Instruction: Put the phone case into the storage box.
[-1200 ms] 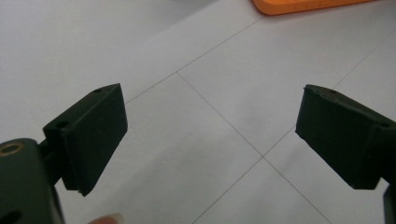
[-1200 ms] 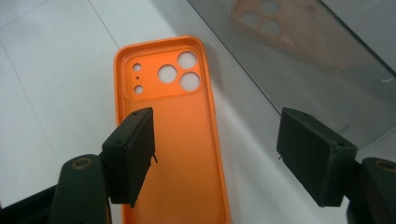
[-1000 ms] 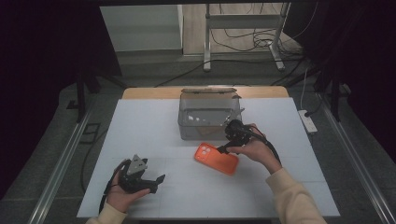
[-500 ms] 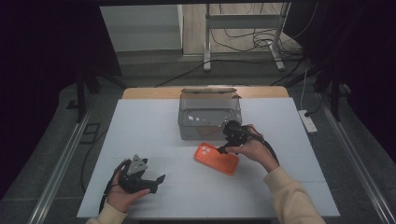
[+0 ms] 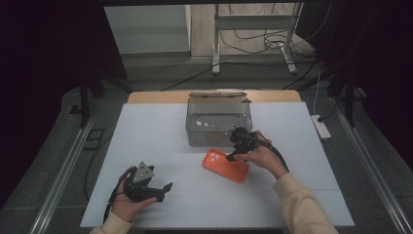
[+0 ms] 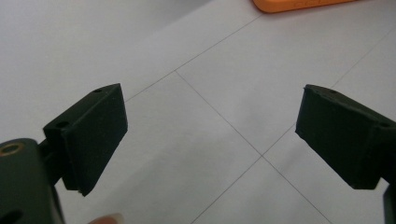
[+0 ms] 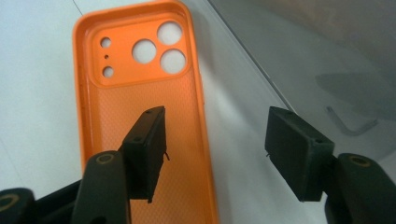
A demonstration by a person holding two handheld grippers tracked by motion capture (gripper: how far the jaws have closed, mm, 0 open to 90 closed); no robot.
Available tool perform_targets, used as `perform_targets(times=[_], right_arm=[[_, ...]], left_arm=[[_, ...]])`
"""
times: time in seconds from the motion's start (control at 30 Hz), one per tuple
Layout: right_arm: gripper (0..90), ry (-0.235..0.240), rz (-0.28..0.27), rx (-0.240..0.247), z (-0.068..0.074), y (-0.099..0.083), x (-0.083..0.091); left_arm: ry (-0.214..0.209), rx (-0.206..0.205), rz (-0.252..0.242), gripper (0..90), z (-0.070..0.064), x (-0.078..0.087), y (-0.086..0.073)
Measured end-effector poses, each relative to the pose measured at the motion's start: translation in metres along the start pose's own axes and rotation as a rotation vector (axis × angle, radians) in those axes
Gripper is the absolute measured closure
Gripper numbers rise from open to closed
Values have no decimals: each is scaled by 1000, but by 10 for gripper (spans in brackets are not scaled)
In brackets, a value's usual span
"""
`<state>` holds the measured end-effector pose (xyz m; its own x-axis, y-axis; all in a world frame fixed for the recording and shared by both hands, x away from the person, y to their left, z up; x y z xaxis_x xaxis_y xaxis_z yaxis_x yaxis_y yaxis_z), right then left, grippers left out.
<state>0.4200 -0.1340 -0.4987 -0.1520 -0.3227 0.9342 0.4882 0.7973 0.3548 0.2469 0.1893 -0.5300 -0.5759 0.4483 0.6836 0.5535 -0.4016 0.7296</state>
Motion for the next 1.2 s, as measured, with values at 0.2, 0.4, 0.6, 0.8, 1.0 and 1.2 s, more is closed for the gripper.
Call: perform_targets(times=[0.2, 0.4, 0.6, 0.8, 1.0, 1.2], right_arm=[[438, -1, 11, 14, 1, 1, -3], [521, -11, 21, 28, 2, 2, -6], [593, -14, 39, 52, 5, 3, -9], [645, -12, 44, 59, 7, 5, -8], [668, -28, 58, 69, 7, 6, -9], [691, -40, 61, 74, 8, 6, -10]], left_arm=[[-1, -3, 3, 88, 0, 0, 0], [-2, -4, 3, 88, 0, 0, 0], [1, -1, 3, 86, 0, 0, 0], [5, -1, 3, 84, 0, 0, 0], [7, -1, 3, 84, 0, 0, 0], [6, 0, 4, 84, 1, 0, 0]])
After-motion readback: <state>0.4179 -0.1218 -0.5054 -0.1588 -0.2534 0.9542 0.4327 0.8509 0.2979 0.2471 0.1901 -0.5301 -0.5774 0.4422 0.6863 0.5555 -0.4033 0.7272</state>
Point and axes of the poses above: each handheld gripper's, and its own axes: x roughly backward along the jaws, y roughly out of its top, z roughly to its left, the point moved 1 cm from there along -x, roughly forward along the jaws, and after that the axes turned 2 degrees about z, right-handed, at the moved point
